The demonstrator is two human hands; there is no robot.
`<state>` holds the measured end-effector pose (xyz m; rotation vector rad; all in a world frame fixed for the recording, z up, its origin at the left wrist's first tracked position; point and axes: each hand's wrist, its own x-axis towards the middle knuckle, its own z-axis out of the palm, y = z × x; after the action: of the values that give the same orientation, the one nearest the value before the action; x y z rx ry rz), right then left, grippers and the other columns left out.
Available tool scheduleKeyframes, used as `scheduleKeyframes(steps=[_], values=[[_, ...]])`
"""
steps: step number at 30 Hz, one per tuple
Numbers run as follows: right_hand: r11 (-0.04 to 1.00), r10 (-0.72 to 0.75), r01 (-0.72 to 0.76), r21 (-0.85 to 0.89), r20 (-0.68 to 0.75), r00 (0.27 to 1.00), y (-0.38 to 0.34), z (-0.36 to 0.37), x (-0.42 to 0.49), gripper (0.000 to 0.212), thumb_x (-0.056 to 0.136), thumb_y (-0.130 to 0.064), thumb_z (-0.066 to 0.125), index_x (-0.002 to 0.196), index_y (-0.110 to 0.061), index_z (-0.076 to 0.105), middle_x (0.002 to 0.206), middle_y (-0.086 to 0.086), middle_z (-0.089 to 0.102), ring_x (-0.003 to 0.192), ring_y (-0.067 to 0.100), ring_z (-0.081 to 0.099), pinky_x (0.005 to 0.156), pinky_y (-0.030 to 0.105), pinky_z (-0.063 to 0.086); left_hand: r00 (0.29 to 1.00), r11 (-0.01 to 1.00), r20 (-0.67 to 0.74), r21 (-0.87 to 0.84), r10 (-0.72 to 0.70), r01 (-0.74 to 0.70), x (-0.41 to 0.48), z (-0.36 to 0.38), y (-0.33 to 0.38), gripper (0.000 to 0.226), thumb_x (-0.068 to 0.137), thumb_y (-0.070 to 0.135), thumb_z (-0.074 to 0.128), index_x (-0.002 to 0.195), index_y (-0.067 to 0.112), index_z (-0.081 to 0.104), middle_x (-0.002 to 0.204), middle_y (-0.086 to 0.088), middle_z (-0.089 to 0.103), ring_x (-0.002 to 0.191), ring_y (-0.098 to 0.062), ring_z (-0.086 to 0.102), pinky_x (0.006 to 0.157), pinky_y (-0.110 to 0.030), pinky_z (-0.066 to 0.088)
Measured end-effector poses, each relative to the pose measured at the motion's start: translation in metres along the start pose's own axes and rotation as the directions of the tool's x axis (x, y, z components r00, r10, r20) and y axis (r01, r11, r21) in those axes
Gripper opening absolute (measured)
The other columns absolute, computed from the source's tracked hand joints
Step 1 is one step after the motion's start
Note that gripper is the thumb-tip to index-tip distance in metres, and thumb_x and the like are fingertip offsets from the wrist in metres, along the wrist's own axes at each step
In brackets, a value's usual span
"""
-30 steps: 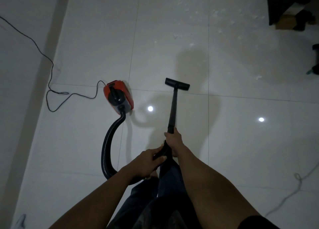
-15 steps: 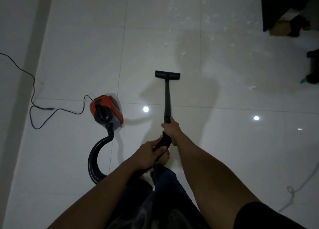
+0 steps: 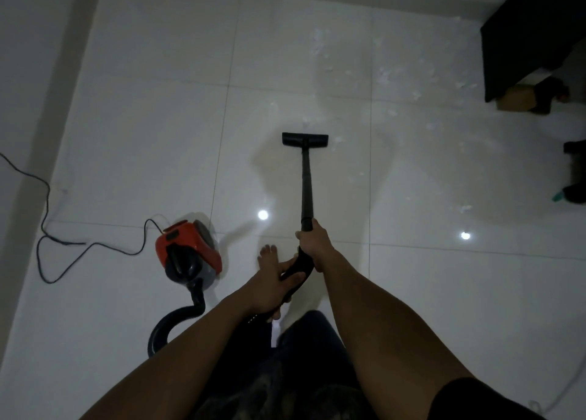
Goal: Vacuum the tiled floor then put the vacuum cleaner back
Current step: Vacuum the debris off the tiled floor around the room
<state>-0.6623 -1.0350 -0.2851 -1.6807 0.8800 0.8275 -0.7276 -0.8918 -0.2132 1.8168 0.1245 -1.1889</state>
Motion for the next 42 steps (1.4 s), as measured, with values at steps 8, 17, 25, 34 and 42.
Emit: scheduleKeyframes(steps=[8,17,25,34,42], values=[[0.998,-0.024,0.02,-0.062,-0.064,0.998,-0.09,-0.01,0.04,0.063,0.101,-0.014,0.053,0.161,-0.018,0.034,0.136,0.019,0.061,0.12,0.04,0.064,0.1,0.052,0.057,0.999,1.0,0.028,0.002,0.027,-0.027,0.044,-0.077,0.062,0.042,0.104,0.044,0.047,0.145,0.032,0.047,0.079,-0.015,0.074,0.046,-0.021,0.065,0.047,-0.027,0.052],[0.981,-0.014,0.0,-0.193,-0.073,0.997,-0.167,-0.046,0.097,0.071,0.102,-0.018,0.053,0.166,-0.018,0.023,0.141,0.018,0.06,0.129,0.037,0.059,0.111,0.049,0.049,0.998,0.999,0.055,-0.036,-0.006,0.008,0.106,-0.122,0.126,0.05,0.102,0.048,0.048,0.15,0.038,0.039,0.054,0.007,0.065,0.045,-0.018,0.063,0.046,-0.028,0.051],[0.976,-0.071,0.064,-0.207,-0.03,0.997,-0.254,-0.098,0.163,0.068,0.103,-0.017,0.051,0.166,-0.017,0.024,0.143,0.017,0.058,0.123,0.036,0.062,0.103,0.045,0.054,1.0,0.998,-0.012,-0.062,0.012,-0.012,0.183,-0.16,0.204,0.035,0.102,0.049,0.05,0.136,0.048,0.042,0.063,0.006,0.069,0.051,-0.019,0.062,0.047,-0.027,0.052],[0.979,-0.075,0.067,-0.193,-0.038,0.996,-0.335,-0.122,0.216,0.071,0.103,-0.018,0.051,0.167,-0.023,0.02,0.142,0.014,0.059,0.089,0.019,0.06,0.058,0.023,0.043,0.998,0.996,-0.058,-0.086,-0.004,-0.001,0.237,-0.205,0.267,0.046,0.105,0.041,0.048,0.148,0.026,0.045,0.059,0.011,0.069,0.044,-0.001,0.061,0.046,-0.013,0.046],[0.988,-0.075,0.066,-0.142,-0.058,0.995,-0.413,-0.113,0.26,0.063,0.1,-0.019,0.055,0.159,-0.019,0.036,0.128,0.017,0.065,0.108,0.034,0.068,0.081,0.04,0.058,0.996,0.998,-0.089,-0.055,-0.019,0.014,0.286,-0.273,0.292,0.061,0.104,0.041,0.051,0.15,0.003,0.037,0.092,-0.019,0.066,0.041,-0.008,0.06,0.04,-0.022,0.046]])
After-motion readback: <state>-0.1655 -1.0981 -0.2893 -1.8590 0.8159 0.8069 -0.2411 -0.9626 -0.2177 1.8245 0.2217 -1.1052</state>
